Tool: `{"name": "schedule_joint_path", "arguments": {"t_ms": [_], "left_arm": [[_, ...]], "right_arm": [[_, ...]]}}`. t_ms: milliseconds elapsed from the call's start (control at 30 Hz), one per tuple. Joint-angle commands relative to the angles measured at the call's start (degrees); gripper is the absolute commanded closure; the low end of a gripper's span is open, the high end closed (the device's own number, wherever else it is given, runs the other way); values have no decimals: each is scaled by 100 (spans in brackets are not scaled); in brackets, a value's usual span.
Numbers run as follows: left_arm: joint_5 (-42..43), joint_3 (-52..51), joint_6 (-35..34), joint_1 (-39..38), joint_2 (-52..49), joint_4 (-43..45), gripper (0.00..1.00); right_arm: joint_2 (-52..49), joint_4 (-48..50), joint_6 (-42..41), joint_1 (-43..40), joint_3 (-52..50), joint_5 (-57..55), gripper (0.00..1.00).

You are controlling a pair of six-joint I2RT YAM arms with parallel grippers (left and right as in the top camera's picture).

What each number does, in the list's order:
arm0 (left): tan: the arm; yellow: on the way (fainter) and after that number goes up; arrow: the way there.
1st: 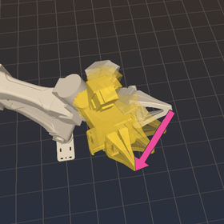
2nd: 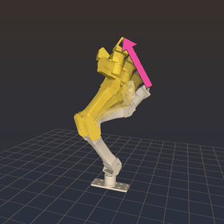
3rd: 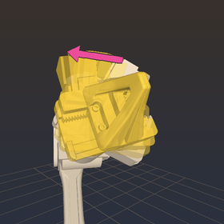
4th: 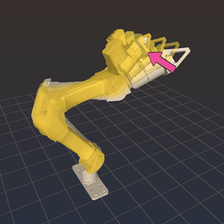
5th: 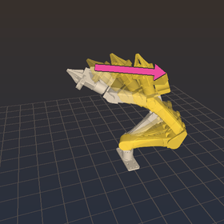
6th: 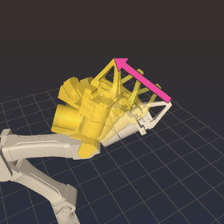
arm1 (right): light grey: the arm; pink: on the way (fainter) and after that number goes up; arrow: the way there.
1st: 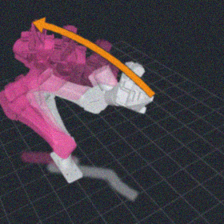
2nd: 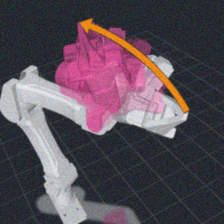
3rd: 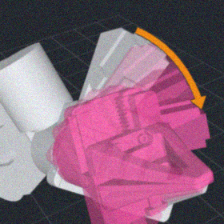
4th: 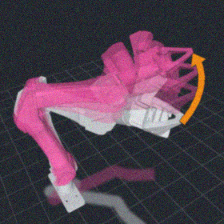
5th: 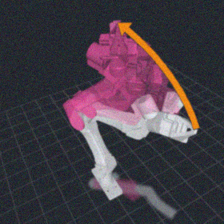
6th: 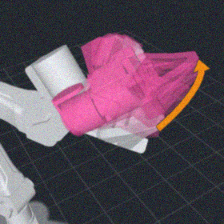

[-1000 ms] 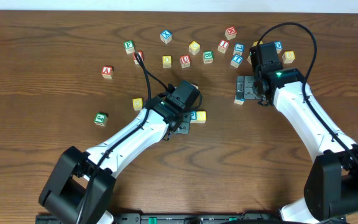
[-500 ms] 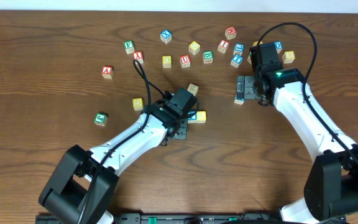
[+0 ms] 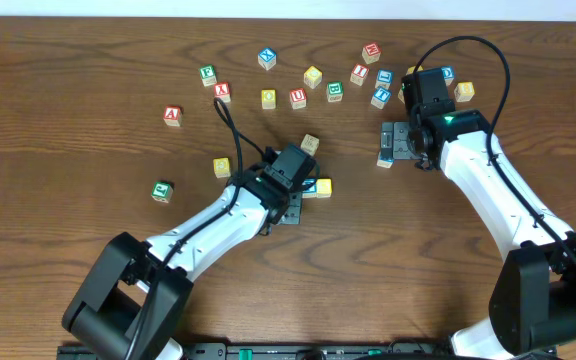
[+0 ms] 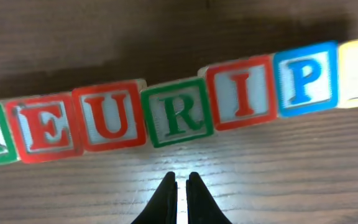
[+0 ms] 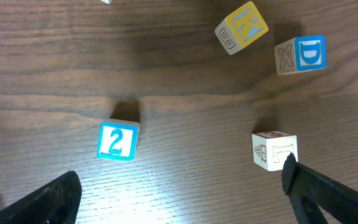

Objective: Spell out NEURIPS

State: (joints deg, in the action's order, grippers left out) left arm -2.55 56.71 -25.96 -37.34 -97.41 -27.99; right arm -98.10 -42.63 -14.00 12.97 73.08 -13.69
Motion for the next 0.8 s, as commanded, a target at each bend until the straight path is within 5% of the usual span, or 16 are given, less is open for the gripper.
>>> {"name": "schedule_joint_path", "arguments": {"t_ms": [0, 767], "left_arm": [[-125, -188, -92, -9, 4, 37, 92], [-181, -208, -68, -9, -173, 197, 93]], "right_arm": [[-4, -11, -17, -22, 118, -50, 1], [-4, -7, -52, -22, 118, 37, 1]]}}
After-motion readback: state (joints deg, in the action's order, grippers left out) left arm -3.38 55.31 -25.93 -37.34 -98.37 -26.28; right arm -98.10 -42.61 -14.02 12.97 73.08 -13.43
